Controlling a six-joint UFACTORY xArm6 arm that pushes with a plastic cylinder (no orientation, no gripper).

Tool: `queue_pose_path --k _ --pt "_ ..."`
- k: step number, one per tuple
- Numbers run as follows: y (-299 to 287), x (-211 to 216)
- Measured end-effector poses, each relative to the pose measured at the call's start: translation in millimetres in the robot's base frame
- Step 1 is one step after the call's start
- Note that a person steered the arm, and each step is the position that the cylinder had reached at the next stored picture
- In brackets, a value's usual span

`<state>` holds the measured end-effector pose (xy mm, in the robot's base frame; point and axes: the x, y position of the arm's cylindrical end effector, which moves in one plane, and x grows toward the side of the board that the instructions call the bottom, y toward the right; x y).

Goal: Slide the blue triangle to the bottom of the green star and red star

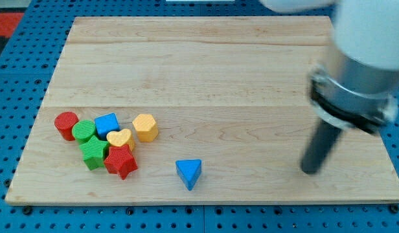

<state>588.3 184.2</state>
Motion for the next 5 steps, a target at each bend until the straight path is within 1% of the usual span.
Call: queue_pose_path --k 1,3,4,5 --pt "8 30" --pt "-20 30" --pt "-66 31" --pt "-126 31"
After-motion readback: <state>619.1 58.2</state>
